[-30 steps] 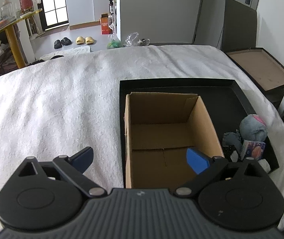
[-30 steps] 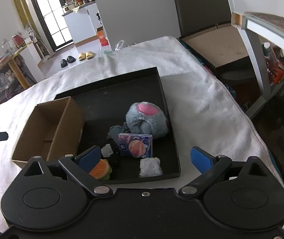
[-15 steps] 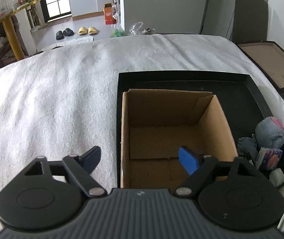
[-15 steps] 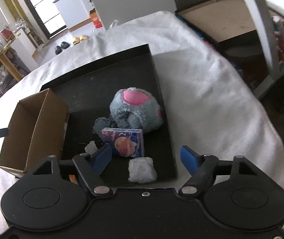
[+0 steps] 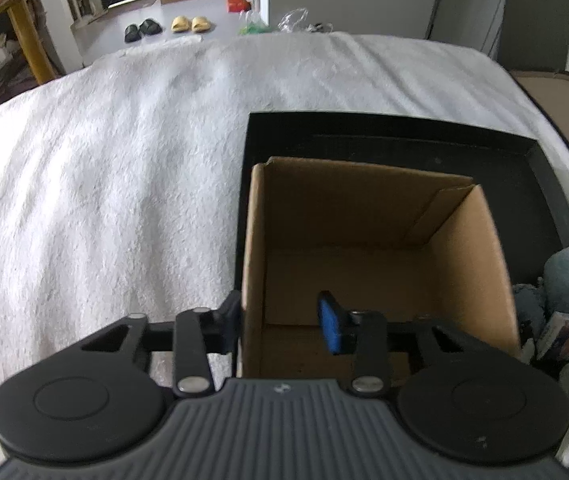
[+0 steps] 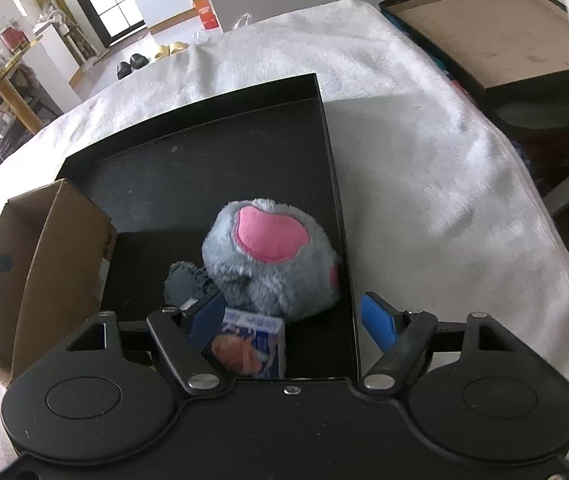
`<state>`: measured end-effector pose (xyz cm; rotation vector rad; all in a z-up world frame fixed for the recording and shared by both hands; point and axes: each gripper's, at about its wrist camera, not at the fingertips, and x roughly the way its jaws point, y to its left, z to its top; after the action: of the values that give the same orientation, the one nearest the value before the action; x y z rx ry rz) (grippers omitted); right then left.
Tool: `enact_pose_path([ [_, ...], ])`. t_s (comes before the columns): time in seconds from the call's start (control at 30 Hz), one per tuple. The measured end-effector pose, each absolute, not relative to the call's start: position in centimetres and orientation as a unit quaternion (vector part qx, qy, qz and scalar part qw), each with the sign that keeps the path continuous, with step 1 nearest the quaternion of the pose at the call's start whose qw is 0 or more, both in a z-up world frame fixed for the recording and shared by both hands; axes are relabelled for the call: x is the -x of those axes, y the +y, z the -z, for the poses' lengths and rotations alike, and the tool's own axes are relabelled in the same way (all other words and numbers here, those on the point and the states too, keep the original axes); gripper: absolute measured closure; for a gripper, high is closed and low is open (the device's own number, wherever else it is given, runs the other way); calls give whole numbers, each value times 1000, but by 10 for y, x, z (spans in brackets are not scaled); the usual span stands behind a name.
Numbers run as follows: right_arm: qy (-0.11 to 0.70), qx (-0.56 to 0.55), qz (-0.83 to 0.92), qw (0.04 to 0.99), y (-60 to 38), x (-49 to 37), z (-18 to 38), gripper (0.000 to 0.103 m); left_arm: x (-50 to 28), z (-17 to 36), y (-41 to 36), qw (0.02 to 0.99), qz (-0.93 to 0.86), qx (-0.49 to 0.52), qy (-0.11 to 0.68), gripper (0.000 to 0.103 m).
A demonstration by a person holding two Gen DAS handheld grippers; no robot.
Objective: Organize soft objects
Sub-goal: 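Grasp the grey plush toy with the right tool while the left tool grips the box wall, then lift the plush into the cardboard box and open the right tool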
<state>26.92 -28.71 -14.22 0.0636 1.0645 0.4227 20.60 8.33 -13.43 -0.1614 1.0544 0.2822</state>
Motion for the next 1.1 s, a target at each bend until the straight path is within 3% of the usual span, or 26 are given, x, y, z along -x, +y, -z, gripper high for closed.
enact_pose_path([
  [0.33, 510, -23, -215, 833, -260, -290, 153, 29, -206, 143, 100, 844, -79, 52, 529, 71],
  [0.43, 505, -12, -210, 837, -254, -286, 156, 23, -201, 141, 104, 847, -68, 57, 524, 71],
  [0.63, 498, 25, -175, 849, -243, -278, 165, 16, -188, 137, 111, 857, -48, 60, 510, 83],
  [0.83, 486, 56, -147, 860, -240, -260, 165, 41, -176, 127, 112, 872, -27, 52, 485, 90],
  [0.87, 483, 56, -141, 862, -241, -256, 161, 64, -175, 127, 113, 874, -24, 52, 482, 90],
  [1.1, 457, 75, -145, 874, -232, -236, 135, 68, -170, 129, 119, 879, -11, 61, 473, 89],
])
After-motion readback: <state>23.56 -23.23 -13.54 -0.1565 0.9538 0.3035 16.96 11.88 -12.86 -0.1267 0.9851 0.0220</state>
